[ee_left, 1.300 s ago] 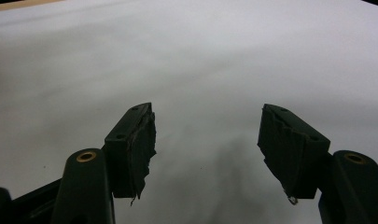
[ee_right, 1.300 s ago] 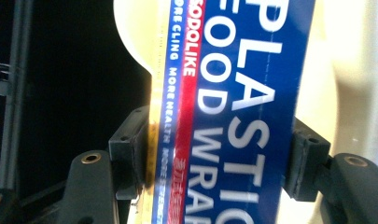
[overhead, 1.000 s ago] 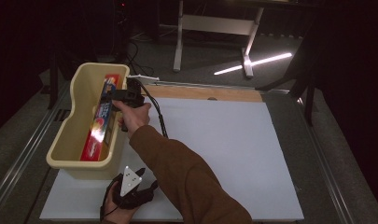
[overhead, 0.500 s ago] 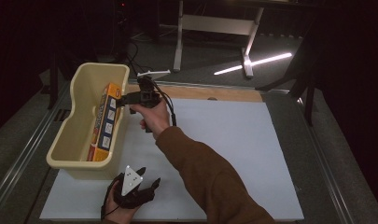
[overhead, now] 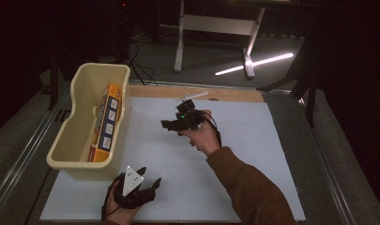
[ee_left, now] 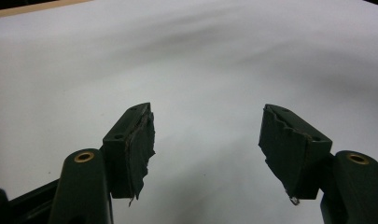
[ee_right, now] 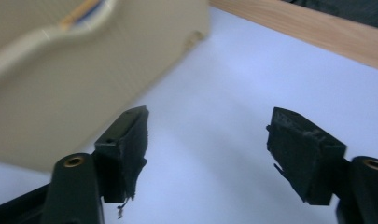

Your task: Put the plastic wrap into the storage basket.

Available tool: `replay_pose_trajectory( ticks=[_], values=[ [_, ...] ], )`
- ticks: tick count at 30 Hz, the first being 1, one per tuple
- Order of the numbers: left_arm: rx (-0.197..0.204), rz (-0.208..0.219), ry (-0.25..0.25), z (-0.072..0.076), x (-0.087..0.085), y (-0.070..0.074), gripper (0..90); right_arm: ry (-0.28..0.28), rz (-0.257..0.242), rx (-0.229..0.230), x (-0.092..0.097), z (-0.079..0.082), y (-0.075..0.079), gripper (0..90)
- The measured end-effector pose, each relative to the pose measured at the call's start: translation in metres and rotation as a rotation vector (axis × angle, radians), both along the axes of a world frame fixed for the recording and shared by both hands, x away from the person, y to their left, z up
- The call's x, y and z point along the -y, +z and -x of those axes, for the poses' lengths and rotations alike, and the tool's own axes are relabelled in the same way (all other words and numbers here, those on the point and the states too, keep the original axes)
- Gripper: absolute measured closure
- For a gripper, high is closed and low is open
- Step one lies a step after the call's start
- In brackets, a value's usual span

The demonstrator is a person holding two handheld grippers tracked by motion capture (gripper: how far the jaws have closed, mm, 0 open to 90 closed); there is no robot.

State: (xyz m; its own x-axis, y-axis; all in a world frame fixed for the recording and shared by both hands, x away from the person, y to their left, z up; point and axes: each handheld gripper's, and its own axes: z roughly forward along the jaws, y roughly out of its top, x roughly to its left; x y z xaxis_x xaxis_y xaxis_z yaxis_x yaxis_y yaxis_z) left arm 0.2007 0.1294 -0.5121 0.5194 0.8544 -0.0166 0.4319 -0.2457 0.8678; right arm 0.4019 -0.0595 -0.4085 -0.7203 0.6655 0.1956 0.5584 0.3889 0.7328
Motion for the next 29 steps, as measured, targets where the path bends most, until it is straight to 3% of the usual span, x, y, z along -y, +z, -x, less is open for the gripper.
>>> replay_pose_trajectory(
  ticks=[5,7,10,15,20,24,25,26,27,29],
  values=[
    [0.001,-0.005,0.004,0.000,0.001,0.000,35.4,-0.020,0.062,0.122,0.049,0.020,-0.020,24.7],
    [0.000,-0.006,0.006,-0.001,0.001,0.000,35.4,-0.075,0.075,0.160,0.074,0.032,-0.030,23.9],
    [-0.006,-0.008,0.012,-0.002,0.000,-0.001,35.3,-0.123,0.093,0.187,0.105,0.048,-0.043,23.8],
    [-0.004,-0.010,0.017,-0.003,-0.001,0.000,35.4,-0.131,0.157,0.274,0.141,0.075,-0.061,21.5],
    [-0.001,-0.008,0.027,-0.003,-0.003,0.001,35.4,-0.159,0.080,0.304,0.174,0.099,-0.073,21.1],
    [0.000,0.005,0.035,-0.004,-0.006,0.002,35.4,-0.179,0.041,0.315,0.193,0.109,-0.079,20.4],
    [0.003,0.004,0.038,-0.004,-0.007,0.003,35.4,-0.221,-0.017,0.329,0.210,0.118,-0.081,20.3],
    [0.003,0.004,0.038,-0.004,-0.007,0.003,35.4,-0.221,-0.017,0.329,0.210,0.118,-0.081,20.3],
    [0.004,0.006,0.039,-0.004,-0.007,0.004,35.4,-0.241,-0.056,0.320,0.217,0.121,-0.083,20.2],
    [0.008,0.007,0.041,-0.005,-0.007,0.005,35.3,-0.243,-0.054,0.327,0.218,0.122,-0.083,20.0]
  ],
)
